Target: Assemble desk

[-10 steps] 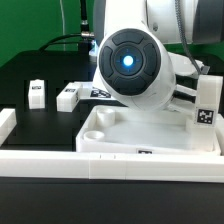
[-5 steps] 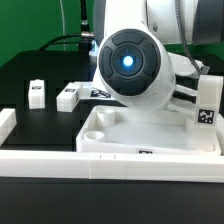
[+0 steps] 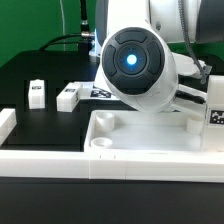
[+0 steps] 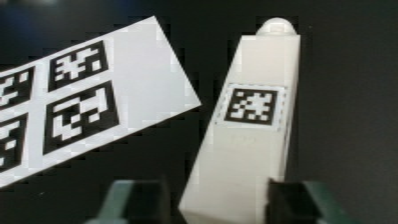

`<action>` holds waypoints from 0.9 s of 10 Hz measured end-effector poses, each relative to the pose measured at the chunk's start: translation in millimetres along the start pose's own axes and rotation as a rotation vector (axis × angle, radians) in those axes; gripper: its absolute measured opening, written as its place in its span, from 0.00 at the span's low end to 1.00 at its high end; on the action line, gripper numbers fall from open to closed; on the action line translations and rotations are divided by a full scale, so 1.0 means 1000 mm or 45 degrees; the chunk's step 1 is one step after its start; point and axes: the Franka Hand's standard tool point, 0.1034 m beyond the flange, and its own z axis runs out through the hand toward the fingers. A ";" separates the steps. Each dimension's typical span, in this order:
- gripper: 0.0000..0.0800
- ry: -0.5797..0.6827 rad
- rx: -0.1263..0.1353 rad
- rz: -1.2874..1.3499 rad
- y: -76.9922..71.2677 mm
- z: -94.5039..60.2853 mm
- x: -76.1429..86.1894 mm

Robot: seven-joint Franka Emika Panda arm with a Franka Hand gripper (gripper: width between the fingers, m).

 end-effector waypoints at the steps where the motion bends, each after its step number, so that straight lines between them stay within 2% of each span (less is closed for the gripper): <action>1: 0.15 0.000 0.000 -0.001 0.000 0.000 0.000; 2: 0.15 0.000 0.000 -0.002 0.000 0.000 0.000; 3: 0.03 0.000 0.001 -0.002 0.000 0.000 0.000; 4: 0.01 0.000 0.001 -0.004 0.000 0.000 0.000; 9: 0.00 -0.001 0.002 -0.010 0.001 0.000 0.001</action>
Offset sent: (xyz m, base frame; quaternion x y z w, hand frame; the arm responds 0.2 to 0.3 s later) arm 0.0010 0.0006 -0.0013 -0.0031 0.0007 -0.0001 1.0000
